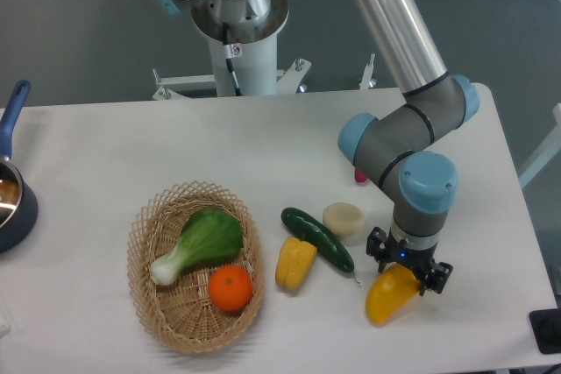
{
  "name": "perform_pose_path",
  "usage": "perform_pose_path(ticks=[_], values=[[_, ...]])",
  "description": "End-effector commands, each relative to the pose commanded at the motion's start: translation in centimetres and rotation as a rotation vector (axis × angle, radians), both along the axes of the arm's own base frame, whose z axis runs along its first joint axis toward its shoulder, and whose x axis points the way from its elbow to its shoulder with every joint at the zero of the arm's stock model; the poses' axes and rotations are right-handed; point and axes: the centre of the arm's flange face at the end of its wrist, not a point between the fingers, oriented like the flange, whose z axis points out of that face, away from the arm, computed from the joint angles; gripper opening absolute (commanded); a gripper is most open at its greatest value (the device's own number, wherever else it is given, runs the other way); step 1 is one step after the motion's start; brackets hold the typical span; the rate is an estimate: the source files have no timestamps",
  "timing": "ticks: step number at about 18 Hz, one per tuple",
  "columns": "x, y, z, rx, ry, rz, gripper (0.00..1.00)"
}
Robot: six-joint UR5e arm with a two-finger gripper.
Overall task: Pick up the mango from the table
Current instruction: 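Close the gripper on the yellow mango, then lift the grasped mango up off the table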
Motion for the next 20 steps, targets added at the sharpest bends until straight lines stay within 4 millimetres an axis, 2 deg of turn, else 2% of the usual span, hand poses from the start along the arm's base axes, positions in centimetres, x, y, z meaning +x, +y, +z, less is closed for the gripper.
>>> perform_pose_path(ticks=[2, 6, 12, 15, 18, 20], values=[[0.0, 0.0, 0.0, -0.003, 0.000, 0.001, 0.69], [-0.1, 0.0, 0.4, 0.002, 0.006, -0.001, 0.43], [-0.4, -0.2, 1.8, 0.020, 0.021, -0.003, 0.32], [-0.1, 0.1, 5.1, 0.088, 0.034, 0.000, 0.32], [0.9, 0.5, 10.0, 0.202, 0.036, 0.039, 0.32], [1.7, 1.0, 14.2, 0.300, 0.039, 0.068, 0.32]])
